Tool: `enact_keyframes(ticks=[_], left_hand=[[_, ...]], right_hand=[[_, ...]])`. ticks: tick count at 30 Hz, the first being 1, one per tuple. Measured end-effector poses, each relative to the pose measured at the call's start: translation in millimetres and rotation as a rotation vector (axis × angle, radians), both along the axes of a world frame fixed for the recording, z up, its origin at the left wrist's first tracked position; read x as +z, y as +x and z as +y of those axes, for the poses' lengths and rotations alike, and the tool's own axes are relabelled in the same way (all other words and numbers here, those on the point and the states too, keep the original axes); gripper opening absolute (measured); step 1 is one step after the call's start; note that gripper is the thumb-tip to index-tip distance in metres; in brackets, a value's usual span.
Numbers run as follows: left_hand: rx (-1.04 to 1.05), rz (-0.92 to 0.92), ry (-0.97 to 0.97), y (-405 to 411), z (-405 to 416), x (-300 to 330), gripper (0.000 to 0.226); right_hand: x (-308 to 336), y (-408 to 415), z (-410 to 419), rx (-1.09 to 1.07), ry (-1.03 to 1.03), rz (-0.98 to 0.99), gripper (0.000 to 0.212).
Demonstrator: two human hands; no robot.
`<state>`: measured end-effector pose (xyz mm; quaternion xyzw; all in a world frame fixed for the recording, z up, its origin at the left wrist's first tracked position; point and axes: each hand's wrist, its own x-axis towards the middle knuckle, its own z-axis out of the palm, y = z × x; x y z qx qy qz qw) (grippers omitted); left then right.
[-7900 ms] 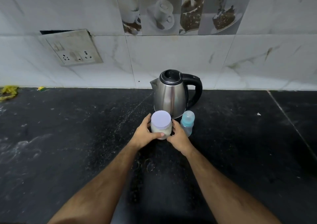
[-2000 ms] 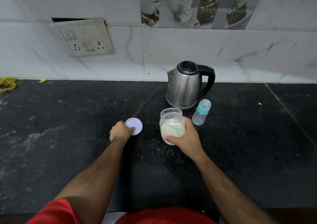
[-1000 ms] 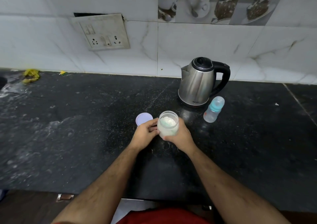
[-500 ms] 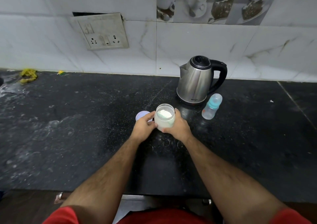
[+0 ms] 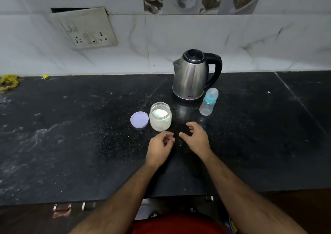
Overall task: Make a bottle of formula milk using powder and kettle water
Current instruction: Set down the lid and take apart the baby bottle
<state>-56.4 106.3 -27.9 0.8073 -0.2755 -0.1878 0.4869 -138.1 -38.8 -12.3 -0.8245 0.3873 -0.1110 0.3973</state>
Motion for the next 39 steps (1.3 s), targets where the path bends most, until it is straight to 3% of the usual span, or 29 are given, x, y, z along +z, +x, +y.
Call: enact_keyframes(ticks=[9,19,28,32,35,39], left_hand=[[-0.064,0.047,0.022,-0.4,-71.8,9.5,0.023],[-0.024,0.182,0.013,24.2,-146.8,25.4,0.044],[-0.061,0.266,0.083,34.8,-190.7,32.4,0.072],[-0.084,0.259,0.094,36.3,-199.0,30.8,0.078],[-0.126,0.266,0.073,37.9,-201.9,26.4,0.074],[-0.142,0.255,0.033,33.9,-203.1,28.7,0.054]], right_hand=[[8.5,-40.4,-65.0,-0.098,-0.014,0.009,0.041],[22.3,-31.0,-142.3,-0.119,0.077,-0.025,0.048],[12.7,3.9,-182.1,-0.046,0.250,-0.009,0.072],[-0.3,20.1,-188.1,0.001,0.256,0.002,0.061],[-5.4,26.1,-187.2,0.010,0.219,0.021,0.045],[-1.3,25.2,-181.6,0.016,0.200,0.020,0.040]])
